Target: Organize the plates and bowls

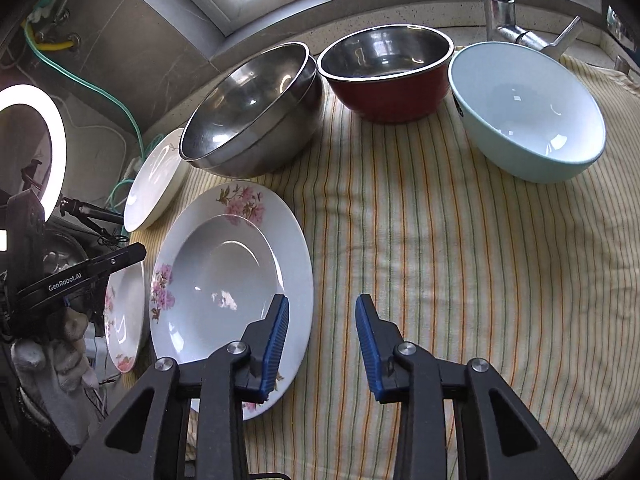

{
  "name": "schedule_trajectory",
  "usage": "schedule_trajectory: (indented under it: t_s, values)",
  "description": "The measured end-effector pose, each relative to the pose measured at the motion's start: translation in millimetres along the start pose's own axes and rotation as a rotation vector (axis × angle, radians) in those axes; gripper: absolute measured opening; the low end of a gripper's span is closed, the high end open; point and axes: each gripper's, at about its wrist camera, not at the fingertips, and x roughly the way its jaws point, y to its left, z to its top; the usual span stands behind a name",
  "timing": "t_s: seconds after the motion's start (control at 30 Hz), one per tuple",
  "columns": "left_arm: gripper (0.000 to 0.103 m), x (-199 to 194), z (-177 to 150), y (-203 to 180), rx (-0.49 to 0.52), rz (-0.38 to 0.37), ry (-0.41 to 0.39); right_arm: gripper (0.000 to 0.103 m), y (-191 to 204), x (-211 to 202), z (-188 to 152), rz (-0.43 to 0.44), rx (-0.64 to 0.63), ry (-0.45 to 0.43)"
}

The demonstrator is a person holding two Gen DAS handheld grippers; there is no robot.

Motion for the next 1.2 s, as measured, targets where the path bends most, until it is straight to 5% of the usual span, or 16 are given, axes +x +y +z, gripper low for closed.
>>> schedule_trajectory:
  t_s: [0.07,1.2]
  values:
    - [0.020,4.0,4.9,2.6,0.007,-0.004,0.016,0.023,-0.9,1.6,-1.4,0.008,0.011,0.013]
    - [0.016,38.4,21.6,-16.5,0.125,-0.006,0.134,0.020,-2.3,23.2,-7.8,0.075,0.108,0.088]
